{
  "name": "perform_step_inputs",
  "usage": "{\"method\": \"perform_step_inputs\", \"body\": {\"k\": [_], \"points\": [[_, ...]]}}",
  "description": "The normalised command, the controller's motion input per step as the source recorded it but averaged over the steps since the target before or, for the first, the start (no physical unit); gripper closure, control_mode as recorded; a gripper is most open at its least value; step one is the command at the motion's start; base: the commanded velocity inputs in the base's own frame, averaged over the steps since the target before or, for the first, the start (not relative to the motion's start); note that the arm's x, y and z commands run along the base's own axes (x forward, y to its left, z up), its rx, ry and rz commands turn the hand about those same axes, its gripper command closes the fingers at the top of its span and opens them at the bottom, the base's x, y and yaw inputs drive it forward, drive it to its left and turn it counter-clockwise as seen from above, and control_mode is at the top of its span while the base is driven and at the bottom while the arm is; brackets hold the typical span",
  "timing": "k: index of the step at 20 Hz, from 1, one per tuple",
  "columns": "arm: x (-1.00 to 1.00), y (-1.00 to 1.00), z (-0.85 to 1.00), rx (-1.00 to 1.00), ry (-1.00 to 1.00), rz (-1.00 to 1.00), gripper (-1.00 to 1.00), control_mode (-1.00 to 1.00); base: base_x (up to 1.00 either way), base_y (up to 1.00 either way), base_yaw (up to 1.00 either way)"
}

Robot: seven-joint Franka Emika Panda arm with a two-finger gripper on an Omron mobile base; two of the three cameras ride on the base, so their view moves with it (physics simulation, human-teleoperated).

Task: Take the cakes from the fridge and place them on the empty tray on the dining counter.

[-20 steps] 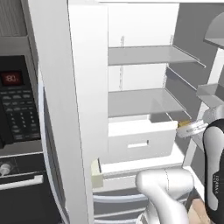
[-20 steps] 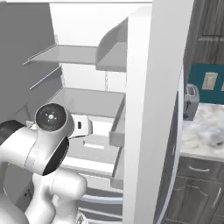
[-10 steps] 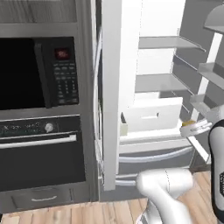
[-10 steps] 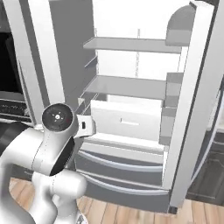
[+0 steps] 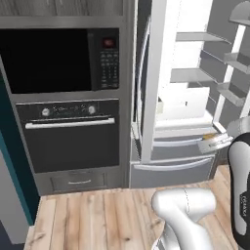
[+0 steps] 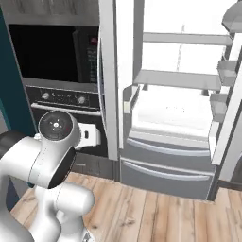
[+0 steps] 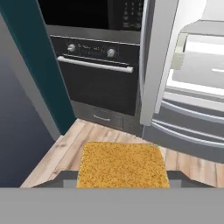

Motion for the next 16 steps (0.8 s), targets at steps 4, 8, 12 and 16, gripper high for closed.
{"method": "perform_step_inputs", "body": {"k": [4,8,12,16], "points": [[0.00,0.00,0.00,0.00,0.00,0.00,1.00,1.00,-1.00,-0.10,-0.07],[0.00,0.00,0.00,0.00,0.00,0.00,1.00,1.00,-1.00,-0.14,-0.12],[0.00,0.00,0.00,0.00,0.00,0.00,1.00,1.00,-1.00,0.00,-0.11],[0.00,0.00,0.00,0.00,0.00,0.00,1.00,1.00,-1.00,0.00,-0.10]]}}
